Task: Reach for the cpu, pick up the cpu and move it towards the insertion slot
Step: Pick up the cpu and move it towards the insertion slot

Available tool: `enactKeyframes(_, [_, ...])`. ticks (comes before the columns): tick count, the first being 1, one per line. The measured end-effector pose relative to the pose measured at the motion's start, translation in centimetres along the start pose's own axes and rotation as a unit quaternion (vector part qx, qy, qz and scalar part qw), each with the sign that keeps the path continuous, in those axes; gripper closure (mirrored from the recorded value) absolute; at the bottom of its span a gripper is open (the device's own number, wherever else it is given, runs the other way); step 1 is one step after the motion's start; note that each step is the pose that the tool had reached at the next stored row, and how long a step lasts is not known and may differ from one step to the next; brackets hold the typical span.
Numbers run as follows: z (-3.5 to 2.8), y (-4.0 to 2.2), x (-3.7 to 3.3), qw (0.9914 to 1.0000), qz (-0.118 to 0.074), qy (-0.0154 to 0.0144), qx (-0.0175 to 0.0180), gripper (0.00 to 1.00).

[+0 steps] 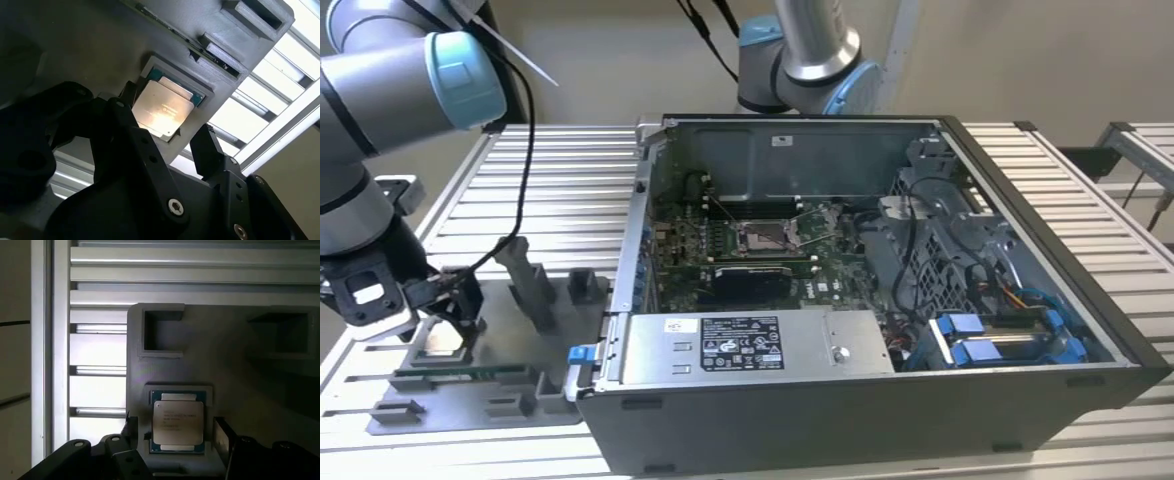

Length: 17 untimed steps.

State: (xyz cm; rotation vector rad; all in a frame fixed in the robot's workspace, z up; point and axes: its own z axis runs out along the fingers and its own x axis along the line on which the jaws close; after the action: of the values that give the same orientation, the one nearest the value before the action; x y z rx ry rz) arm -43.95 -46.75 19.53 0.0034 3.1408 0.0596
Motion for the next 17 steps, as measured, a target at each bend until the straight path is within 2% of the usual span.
enactKeyframes(17, [0.64, 0.0, 0.0, 1.0, 0.0, -0.0016, 0.0, 0.0])
